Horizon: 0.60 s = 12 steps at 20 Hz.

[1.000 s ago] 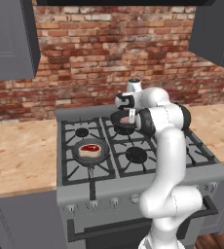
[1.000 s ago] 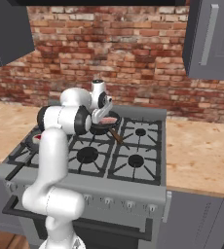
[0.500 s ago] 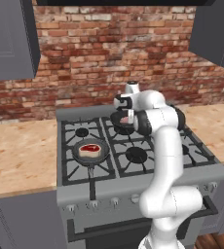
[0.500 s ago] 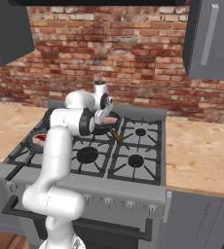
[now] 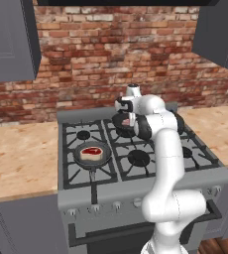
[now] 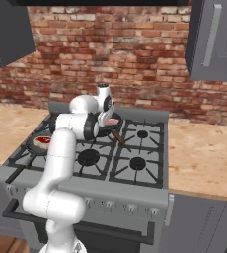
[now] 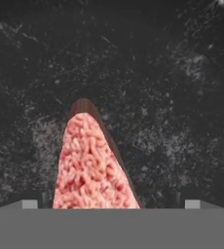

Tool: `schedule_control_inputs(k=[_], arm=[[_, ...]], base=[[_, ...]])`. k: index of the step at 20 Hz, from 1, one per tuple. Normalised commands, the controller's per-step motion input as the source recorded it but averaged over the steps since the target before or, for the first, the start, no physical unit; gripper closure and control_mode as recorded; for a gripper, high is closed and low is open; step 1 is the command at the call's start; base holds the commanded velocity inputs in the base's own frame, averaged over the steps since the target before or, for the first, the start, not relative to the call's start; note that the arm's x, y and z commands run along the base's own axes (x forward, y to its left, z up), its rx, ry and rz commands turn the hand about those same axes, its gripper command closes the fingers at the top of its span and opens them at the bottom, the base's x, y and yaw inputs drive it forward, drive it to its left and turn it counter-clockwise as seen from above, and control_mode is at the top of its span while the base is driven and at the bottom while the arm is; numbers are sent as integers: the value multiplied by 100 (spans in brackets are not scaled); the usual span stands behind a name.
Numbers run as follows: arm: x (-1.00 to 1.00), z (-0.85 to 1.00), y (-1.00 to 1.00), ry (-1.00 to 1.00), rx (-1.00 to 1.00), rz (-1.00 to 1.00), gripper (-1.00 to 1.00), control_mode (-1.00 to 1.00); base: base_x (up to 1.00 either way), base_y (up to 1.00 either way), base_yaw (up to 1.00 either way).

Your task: Place one of the steaks on the plate and the other in the bowl. Then place the bowl in the fridge.

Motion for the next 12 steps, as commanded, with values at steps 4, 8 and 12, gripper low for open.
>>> schedule_control_inputs(k=[4,8,12], arm=[[14,-20,-6,0,1,10,-100,-100],[4,-17,0,4,3,6,100,-100],[0,-8,0,3,2,0,100,-100]], base=[[0,0,0],[0,0,0],[0,0,0]])
